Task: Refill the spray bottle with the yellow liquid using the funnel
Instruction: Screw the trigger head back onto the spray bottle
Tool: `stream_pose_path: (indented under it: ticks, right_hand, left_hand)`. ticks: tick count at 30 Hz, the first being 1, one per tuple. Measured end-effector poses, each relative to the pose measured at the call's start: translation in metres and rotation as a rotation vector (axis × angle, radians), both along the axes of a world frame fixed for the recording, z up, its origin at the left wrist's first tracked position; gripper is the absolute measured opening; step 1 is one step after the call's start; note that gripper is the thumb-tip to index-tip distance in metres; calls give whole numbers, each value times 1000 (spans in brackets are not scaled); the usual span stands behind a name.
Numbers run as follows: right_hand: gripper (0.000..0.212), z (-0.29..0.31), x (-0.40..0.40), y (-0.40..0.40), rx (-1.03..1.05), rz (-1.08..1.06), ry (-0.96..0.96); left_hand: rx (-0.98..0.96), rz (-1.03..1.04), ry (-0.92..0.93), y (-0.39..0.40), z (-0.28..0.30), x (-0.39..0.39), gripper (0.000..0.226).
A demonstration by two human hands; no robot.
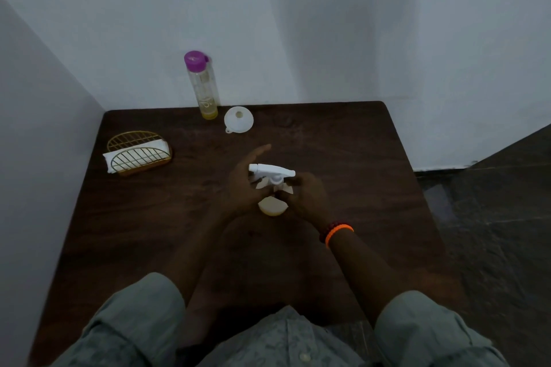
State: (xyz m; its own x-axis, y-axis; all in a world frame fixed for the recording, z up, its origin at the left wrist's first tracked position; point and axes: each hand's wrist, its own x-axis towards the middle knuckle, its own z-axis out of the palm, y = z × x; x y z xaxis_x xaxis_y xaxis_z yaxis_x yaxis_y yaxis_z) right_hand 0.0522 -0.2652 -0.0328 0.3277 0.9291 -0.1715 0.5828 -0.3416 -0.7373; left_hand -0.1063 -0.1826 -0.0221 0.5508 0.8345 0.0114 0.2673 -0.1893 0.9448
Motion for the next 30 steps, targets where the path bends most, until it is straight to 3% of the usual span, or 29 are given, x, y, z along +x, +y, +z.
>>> stream_pose_path:
  ticks: [4,11,15,18,24,27,30]
  right_hand:
    - [33,-1,5,-1,-18,40,-4]
    - [52,-4,-1,0,6,6,10]
    - [25,0,1,2,-1,41,-7]
    - [29,1,0,1,34,60,7]
    - [32,0,1,-2,67,61,34]
    - [32,-2,1,-1,46,60,32]
    - [36,-3,0,0,58,38,1]
  left_hand:
    - [-5,45,23,-3,-3,1,94]
    - [-4,18,11,-4,-1,0,86]
    - [-17,72,-5,-9,-2,3,95]
    - [10,119,-22,-9,-2,8,91]
    - [7,17,-2,-3,-2,0,90]
    - [20,64,-1,-4,-2,1,98]
    - [36,89,3,-5,-1,3,92]
